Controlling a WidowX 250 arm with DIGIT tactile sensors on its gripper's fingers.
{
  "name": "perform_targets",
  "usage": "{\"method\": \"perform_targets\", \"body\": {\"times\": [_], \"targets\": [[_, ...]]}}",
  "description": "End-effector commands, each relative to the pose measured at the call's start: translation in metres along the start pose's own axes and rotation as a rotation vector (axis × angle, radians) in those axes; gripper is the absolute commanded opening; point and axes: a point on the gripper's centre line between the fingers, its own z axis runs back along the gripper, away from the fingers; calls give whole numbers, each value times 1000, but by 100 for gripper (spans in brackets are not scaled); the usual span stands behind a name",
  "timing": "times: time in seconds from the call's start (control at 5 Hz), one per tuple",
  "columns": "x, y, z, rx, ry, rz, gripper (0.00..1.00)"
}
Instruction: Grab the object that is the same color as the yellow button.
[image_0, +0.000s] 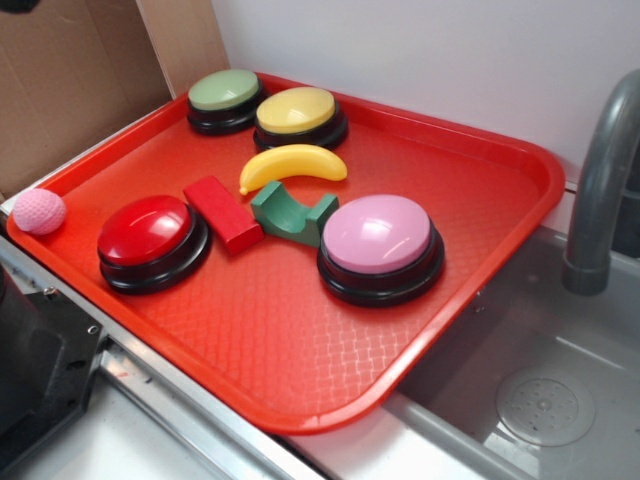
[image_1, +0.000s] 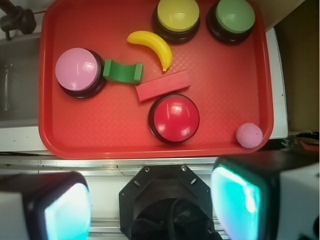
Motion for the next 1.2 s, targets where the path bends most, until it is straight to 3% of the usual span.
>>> {"method": "perform_targets", "body": {"times": [0.0, 0.2, 0.6, 1.0], "targets": [[0, 0, 0, 0, 0, 0, 100], [31, 8, -28, 2, -22, 32, 100], [94, 27, -109, 61, -10, 149, 100], [128, 34, -174, 85, -22, 181, 100]]}}
